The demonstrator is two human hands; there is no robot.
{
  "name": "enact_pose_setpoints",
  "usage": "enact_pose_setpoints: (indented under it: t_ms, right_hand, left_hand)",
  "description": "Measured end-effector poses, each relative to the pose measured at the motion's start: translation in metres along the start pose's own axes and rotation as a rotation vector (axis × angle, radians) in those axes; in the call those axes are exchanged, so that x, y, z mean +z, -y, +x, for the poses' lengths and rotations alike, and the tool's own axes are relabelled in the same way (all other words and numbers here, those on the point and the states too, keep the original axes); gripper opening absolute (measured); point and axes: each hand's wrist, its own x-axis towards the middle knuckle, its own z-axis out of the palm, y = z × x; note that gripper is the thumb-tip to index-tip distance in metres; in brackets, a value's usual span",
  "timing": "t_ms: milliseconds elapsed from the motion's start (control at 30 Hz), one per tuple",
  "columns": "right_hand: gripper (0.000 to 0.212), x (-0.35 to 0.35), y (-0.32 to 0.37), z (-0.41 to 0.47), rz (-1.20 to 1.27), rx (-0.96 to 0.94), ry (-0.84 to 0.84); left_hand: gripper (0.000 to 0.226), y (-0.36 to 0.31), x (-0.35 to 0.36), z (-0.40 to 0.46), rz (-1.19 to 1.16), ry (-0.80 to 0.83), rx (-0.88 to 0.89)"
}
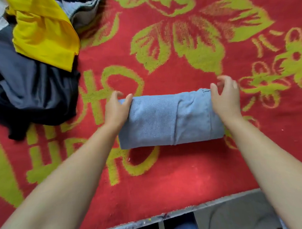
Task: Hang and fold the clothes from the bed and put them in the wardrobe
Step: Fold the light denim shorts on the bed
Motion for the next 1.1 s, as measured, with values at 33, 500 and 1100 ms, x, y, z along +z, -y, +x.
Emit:
enact_pose_setpoints:
  t_ms: [33,500,1100]
  right_hand:
    - [0.044,0.006,-0.006,-0.013,0.021,0.118,0.014]
    - [0.035,0.028,-0.012,-0.005,0.102,0.143,-0.042]
    - [0.032,0.040,-0.011,0.041,-0.002,0.080,0.109]
  left_hand:
    - [0.043,0.009,0.006,-0.011,-0.128,-0.080,-0.094]
    - [0.033,0.014,0.023,-0.005,-0.227,-0.183,-0.041]
    - [0.047,0.014,0.011,0.025,-0.115,-0.104,0.064]
